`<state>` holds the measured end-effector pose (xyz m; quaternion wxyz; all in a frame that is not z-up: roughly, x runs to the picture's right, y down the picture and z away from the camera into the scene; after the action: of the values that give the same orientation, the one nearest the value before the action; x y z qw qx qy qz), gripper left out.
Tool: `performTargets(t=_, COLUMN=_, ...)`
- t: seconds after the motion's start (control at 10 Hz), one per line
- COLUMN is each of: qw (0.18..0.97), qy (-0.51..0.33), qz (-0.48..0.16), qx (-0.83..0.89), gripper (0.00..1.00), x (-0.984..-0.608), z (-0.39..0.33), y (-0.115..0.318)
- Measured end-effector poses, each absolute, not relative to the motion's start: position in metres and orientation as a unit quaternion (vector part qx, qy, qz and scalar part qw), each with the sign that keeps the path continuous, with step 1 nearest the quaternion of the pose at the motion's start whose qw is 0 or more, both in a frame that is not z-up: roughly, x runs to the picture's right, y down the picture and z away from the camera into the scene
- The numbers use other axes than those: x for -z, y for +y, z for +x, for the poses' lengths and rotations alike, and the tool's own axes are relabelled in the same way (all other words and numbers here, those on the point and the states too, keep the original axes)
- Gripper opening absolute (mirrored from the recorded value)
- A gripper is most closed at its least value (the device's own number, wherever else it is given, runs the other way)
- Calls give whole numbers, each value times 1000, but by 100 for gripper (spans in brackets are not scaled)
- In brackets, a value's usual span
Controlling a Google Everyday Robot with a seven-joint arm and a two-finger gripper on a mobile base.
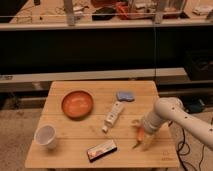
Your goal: Drag the pepper across the table
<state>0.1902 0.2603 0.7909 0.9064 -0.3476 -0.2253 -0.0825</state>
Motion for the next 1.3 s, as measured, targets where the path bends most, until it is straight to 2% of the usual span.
performTargets(t=0.4, qw=867, qy=-272, qz=-313, qx=276, gripper=79, x=-797, z=204, y=265)
performTargets(t=0.5, qw=853, qy=-275, qz=-306, qx=320, gripper=72, x=-799, z=204, y=267)
performTargets(t=1.0, qw=848, qy=-235, qz=-309, qx=360, gripper=20, x=-802, z=200, y=274)
performTargets(t=1.3, qw=846, qy=-232, qz=-308, qx=368, gripper=1, x=-804, z=192, y=269)
